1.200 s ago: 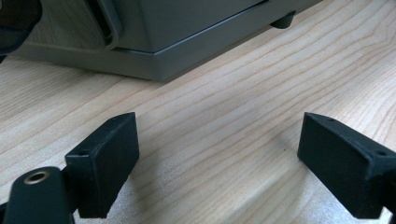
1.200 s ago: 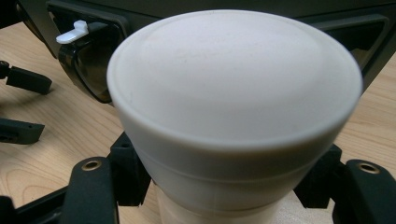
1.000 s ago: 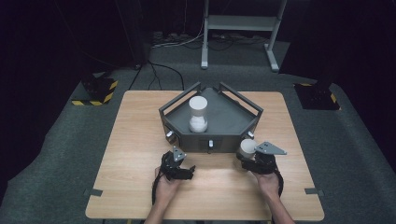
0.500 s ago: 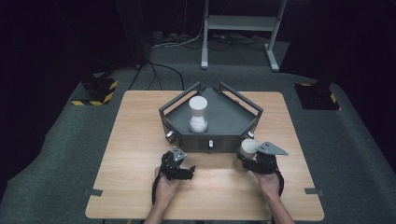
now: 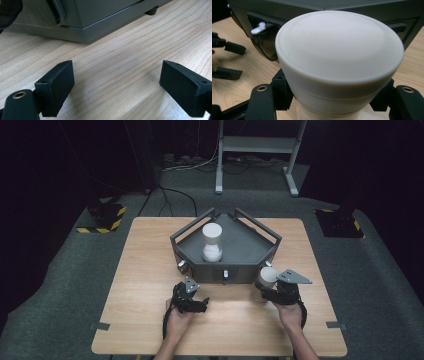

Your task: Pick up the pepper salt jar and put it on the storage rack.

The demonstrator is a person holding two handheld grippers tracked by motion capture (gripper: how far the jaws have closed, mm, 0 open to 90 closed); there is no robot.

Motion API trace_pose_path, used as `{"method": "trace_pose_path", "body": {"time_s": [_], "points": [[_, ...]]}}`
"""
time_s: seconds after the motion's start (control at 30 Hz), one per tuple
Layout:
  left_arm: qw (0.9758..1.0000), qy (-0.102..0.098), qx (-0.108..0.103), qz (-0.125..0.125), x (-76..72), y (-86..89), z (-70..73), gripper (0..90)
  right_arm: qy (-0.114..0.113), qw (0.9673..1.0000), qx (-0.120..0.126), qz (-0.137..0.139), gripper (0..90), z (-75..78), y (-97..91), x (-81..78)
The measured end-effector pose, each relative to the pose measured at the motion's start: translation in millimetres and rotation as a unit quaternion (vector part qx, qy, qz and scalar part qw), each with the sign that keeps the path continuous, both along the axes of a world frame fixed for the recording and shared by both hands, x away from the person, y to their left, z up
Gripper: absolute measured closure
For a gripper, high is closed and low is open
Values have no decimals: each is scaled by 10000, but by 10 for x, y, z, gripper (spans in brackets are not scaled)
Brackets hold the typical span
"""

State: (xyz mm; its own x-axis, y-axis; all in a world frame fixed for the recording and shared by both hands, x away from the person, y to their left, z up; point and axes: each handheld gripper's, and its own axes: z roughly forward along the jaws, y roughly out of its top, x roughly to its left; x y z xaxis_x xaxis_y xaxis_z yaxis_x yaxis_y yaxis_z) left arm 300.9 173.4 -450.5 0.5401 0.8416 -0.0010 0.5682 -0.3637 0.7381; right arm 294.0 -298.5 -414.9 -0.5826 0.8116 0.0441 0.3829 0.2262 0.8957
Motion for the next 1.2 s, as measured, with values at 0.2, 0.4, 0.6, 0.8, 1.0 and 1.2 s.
{"method": "trace_pose_path", "body": {"time_s": [0.2, 0.4, 0.6, 0.8, 1.0, 1.2], "points": [[10000, 0, 1, 0, 0, 0, 0, 126, 13, 9999, 122, 7, 350, 86, -80, 0], [10000, 0, 1, 0, 0, 0, 0, 126, -4, 10000, 34, 27, 350, 184, -106, -8], [10000, 0, 1, -1, 0, 0, 0, 126, -7, 10000, -11, 72, 350, 273, -140, -4], [10000, 0, 0, -1, 0, 0, 0, 126, -42, 9999, -17, 109, 349, 385, -175, 1], [10000, 0, 2, -2, 0, 0, 0, 126, -53, 9999, 56, 120, 350, 510, -214, 16], [10000, 1, 2, -1, 0, 0, 1, 126, -111, 9996, 189, 160, 349, 641, -260, 33]]}}
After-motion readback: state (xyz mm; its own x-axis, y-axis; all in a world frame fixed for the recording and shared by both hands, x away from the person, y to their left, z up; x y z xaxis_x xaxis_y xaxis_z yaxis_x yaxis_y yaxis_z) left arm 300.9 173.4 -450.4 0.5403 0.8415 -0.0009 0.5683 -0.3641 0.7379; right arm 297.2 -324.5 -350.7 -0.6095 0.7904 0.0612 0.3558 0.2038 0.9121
